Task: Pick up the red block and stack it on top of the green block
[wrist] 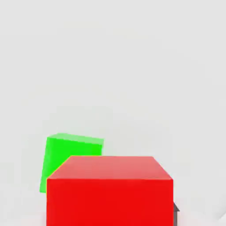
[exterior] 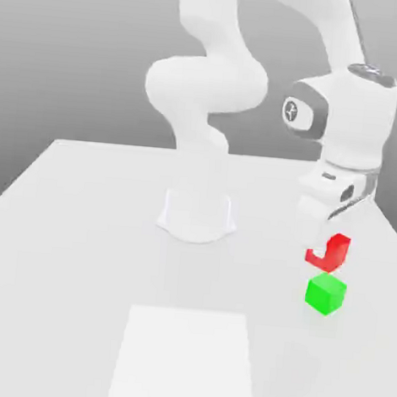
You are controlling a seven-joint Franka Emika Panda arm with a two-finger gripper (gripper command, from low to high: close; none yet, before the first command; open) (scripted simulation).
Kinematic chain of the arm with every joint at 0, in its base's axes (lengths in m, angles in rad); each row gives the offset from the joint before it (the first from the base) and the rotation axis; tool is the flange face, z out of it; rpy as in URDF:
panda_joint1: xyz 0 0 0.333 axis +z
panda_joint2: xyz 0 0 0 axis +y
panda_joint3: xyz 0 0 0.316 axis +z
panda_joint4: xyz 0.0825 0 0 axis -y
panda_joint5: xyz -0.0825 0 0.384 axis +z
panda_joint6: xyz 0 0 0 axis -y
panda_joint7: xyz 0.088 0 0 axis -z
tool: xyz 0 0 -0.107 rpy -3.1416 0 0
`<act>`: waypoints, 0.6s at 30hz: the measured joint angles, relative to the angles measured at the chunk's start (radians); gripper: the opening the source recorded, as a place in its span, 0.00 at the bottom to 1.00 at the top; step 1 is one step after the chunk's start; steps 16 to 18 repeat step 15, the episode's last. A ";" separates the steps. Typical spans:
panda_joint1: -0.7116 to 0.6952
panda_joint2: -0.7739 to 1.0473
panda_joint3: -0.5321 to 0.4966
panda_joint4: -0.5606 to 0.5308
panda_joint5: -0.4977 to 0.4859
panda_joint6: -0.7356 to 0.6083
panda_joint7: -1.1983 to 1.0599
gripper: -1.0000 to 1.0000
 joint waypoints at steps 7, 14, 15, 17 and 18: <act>-0.039 0.119 0.026 0.010 -0.105 0.108 0.067 0.00; -0.057 0.268 0.007 0.008 -0.255 0.248 0.171 1.00; -0.057 0.268 0.007 0.008 -0.255 0.248 0.171 1.00; -0.057 0.268 0.007 0.008 -0.255 0.248 0.171 1.00; -0.057 0.268 0.007 0.008 -0.255 0.248 0.171 1.00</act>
